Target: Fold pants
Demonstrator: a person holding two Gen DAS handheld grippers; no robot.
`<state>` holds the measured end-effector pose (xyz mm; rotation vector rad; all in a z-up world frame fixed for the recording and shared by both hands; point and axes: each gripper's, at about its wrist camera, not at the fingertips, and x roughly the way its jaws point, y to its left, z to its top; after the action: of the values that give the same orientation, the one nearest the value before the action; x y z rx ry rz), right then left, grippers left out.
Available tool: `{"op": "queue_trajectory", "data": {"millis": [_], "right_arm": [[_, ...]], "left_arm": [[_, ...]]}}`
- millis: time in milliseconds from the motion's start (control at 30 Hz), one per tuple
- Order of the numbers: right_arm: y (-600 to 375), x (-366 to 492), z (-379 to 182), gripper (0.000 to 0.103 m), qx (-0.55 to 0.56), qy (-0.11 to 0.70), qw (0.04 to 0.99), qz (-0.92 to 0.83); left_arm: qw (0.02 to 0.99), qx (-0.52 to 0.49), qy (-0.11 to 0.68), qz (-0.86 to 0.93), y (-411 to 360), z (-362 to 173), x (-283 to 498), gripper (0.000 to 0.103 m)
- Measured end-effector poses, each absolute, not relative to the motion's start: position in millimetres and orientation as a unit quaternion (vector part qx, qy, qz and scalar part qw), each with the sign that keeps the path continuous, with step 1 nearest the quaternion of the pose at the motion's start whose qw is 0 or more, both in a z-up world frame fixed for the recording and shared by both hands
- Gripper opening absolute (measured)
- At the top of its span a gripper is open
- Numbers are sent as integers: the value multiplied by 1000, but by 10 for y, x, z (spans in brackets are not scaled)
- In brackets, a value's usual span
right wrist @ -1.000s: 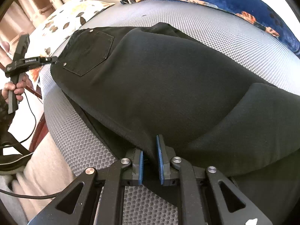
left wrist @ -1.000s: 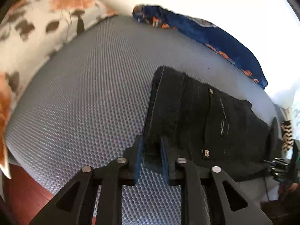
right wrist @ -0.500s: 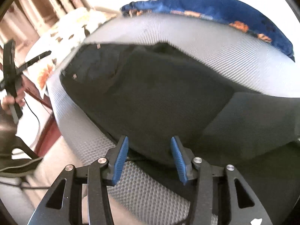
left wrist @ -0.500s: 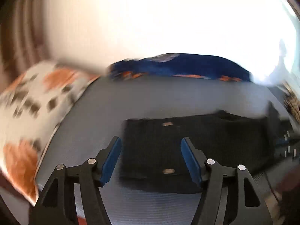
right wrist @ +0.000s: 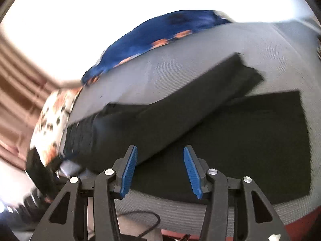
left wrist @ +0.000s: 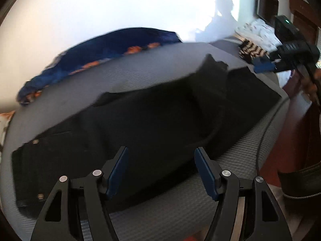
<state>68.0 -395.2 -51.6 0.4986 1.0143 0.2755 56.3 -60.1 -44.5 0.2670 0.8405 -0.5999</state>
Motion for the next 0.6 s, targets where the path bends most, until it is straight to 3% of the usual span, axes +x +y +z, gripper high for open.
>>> {"op": "queue_trajectory", "data": {"millis": [233,400,533,600], "right_arm": [[-4598,913,-901,44,371,460,801,93],[-4936,1179,-1113,37,430,441,785,71],[-5135,1436,-1204,33,445,436,780,57],[-5219,1574,-1269,32,454,437,775,51]], "left_arm": [[850,126,417,-296,-998,-617,575,66],[839,127,435,-301,-1184,-740,590,57],[836,129,450,-286,-1270,-840,666,40],[834,118,460,-281,-1277,-879,705,39]]}}
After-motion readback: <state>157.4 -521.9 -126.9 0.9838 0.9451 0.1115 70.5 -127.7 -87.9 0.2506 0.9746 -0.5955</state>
